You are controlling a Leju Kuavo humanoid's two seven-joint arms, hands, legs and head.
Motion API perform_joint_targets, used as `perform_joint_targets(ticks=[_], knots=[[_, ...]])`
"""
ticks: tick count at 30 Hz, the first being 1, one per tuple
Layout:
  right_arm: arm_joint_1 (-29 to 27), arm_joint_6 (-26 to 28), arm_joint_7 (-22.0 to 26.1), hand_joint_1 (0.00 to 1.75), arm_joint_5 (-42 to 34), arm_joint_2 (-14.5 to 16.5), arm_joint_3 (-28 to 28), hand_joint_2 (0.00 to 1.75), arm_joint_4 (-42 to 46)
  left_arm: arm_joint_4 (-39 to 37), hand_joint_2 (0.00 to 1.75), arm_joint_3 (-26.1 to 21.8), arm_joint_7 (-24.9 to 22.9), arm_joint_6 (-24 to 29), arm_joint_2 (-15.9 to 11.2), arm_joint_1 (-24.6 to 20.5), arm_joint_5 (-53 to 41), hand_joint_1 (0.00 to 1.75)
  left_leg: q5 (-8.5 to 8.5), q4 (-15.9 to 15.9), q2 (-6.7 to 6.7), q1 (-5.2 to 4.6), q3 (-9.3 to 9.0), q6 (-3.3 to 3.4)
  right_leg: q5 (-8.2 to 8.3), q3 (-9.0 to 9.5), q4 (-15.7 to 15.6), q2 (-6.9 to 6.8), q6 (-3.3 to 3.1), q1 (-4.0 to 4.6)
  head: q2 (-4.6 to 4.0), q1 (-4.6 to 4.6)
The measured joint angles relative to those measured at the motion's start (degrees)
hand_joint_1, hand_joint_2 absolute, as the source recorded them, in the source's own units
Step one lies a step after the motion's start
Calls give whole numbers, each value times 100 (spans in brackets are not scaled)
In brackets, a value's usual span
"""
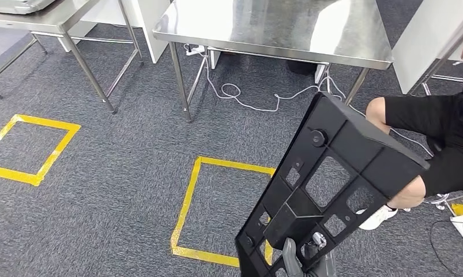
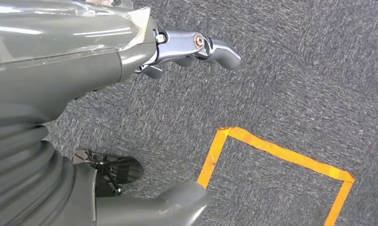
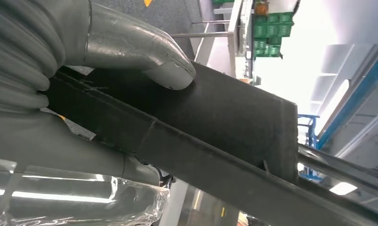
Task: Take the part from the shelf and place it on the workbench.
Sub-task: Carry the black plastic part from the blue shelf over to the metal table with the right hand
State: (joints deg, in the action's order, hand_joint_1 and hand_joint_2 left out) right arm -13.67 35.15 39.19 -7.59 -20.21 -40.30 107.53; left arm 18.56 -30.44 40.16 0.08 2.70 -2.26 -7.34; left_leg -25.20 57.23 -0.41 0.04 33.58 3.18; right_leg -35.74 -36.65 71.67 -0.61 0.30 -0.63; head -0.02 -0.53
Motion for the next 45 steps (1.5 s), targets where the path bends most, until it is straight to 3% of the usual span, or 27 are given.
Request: perform_joint_targets(ticks=[1,2,3,5,6,8,11,13,15,17,18,20,21,24,27,30,32,33,35,36,38,42,43,45], knots=[[-4,9,-7,175,12,-9,-3,175,-1,0,175,3,-1,-3,4,3,-10,0,-8,2,-29,2,-4,-1,-24,-146,200,10,27,-14,0,0],[-7,24,-9,175,21,-20,-7,175,-1,0,175,7,-1,-8,8,6,-19,0,-17,5,-57,6,-10,-8,39,-194,206,15,75,-29,0,2],[-8,42,-9,175,26,-32,-10,175,-2,0,175,9,-1,-13,12,10,-26,0,-27,8,-86,13,-23,-22,183,-129,0,15,138,-50,0,4],[-7,84,-7,175,29,-52,-15,175,-1,1,175,13,-1,-36,20,13,-29,0,-64,36,-138,10,-46,-77,530,178,-741,22,248,-95,0,13],[-6,100,-5,175,28,-57,-17,175,1,3,175,15,1,-49,21,15,-28,0,-94,58,-158,1,-51,-112,653,317,-1038,30,252,-110,0,14],[-2,117,-3,175,29,-59,-21,175,4,10,175,17,0,-75,21,22,-27,0,-139,94,-177,-8,-48,-181,743,431,-1283,44,186,-97,0,4],[3,122,-3,175,33,-54,-22,175,24,26,175,23,-2,-87,23,31,-27,0,-218,188,-140,63,-28,-266,762,466,-1292,44,57,-94,0,-12],[8,122,-3,175,37,-44,-22,175,42,33,175,27,-1,-92,24,28,-27,0,-476,649,-62,92,181,-320,759,494,-1305,36,-14,-100,0,-26],[14,122,-17,175,52,-32,-22,175,49,33,175,28,-1,-101,25,29,-27,0,-779,1369,-14,102,562,-354,742,504,-1304,30,-61,-72,0,-35],[28,122,-57,175,87,-12,-22,175,50,33,175,29,-1,-115,26,32,-27,0,-770,1661,-2,108,769,-355,726,520,-1303,29,-80,-49,0,-35],[40,122,-89,175,110,3,-22,175,55,33,175,29,-1,-121,27,30,-28,0,-612,1493,0,108,713,-338,714,538,-1304,29,-85,-41,0,-33],[65,122,-145,175,168,43,-21,175,77,33,175,31,-1,-122,22,14,-38,0,-226,779,24,91,380,-273,686,584,-1306,30,-81,-31,0,-33],[76,121,-168,175,198,61,-19,175,91,33,175,32,-1,-122,19,-2,-43,0,-114,462,41,71,227,-240,670,595,-1306,30,-66,-17,0,-31],[91,117,-217,175,272,103,-11,175,116,33,175,38,-1,-120,11,-42,-49,0,-102,184,49,-6,109,-163,642,597,-1327,15,14,-9,0,-31],[92,110,-230,175,314,122,-4,175,141,33,175,40,0,-120,14,-51,-48,0,-45,23,23,10,-6,-72,551,543,-1186,1,72,-7,1,-22],[78,84,-242,175,355,131,2,175,147,33,175,41,-1,-120,23,-59,-44,0,-48,-31,12,13,-70,-13,178,34,-240,27,42,-16,1,11],[55,74,-248,175,370,133,4,175,144,33,175,40,-1,-120,26,-51,-38,0,-72,-26,-6,10,-84,-8,95,-263,201,33,84,-32,0,20],[47,74,-249,175,374,133,6,175,143,33,175,40,-1,-120,28,-46,-35,0,-86,-23,-21,13,-98,-19,187,-257,122,33,136,-46,0,21],[42,74,-250,175,379,133,10,175,143,33,175,41,-1,-120,36,-40,-33,0,-126,-11,-52,19,-143,-69,531,39,-560,33,252,-94,0,23],[42,74,-250,175,381,135,12,175,143,33,175,41,-1,-120,37,-39,-33,0,-163,15,-66,7,-156,-107,673,205,-913,40,274,-110,0,23],[38,74,-252,175,388,144,14,175,143,33,175,41,-2,-120,37,-38,-31,0,-222,55,-78,-12,-165,-176,787,383,-1268,53,218,-112,0,16],[20,73,-274,175,453,164,33,175,144,38,175,41,-1,-80,38,-26,5,0,-341,217,-50,49,-119,-281,786,436,-1300,60,38,-106,1,3],[18,72,-284,175,475,172,36,175,144,40,175,40,-1,-67,38,-25,24,0,-458,438,-31,61,-21,-310,777,457,-1306,59,6,-113,1,-3],[9,71,-300,175,508,190,42,175,144,44,175,36,-1,-34,38,-10,51,0,-767,1151,-3,68,350,-352,750,485,-1306,54,-46,-90,0,-11]])
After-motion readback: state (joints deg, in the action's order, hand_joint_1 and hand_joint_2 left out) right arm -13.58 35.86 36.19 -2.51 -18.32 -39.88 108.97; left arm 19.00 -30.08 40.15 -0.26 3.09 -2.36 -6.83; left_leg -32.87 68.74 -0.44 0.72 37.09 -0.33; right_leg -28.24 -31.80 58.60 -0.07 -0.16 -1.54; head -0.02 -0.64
